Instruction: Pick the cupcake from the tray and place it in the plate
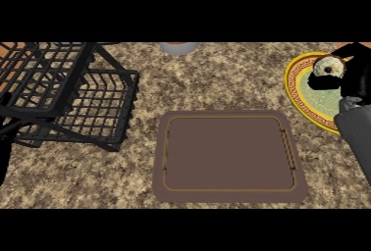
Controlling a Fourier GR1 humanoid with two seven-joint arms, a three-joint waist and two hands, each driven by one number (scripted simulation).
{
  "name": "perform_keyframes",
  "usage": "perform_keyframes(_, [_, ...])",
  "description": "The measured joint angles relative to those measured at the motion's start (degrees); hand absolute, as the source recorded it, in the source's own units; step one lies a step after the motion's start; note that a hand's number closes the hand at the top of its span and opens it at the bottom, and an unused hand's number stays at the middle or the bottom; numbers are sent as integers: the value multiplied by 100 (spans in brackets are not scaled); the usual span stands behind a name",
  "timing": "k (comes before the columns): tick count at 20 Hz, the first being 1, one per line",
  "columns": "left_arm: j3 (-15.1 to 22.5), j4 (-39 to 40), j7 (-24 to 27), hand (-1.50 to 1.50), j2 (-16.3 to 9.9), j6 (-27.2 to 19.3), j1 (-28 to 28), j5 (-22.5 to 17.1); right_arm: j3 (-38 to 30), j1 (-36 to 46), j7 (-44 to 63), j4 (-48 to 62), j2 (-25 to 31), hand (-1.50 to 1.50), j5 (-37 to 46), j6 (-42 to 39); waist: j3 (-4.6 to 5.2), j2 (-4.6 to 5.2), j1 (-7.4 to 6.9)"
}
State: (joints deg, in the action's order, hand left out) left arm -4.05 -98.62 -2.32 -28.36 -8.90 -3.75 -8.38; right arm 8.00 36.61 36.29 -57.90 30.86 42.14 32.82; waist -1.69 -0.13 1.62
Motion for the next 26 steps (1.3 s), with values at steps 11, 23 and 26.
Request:
perform_keyframes(11, [19,27,108,0,270,46,39,-27,-696,-399,-1573,829,179,-150,-1463,-985,17,4,-26])
perform_keyframes(23, [-3,55,37,0,326,82,70,175,-1561,-144,-3916,500,31,-150,-2615,-811,0,-51,-12])
perform_keyframes(26, [-31,20,-38,0,298,137,24,190,-1919,-120,-4038,416,-56,-150,-3128,-990,2,-72,29])
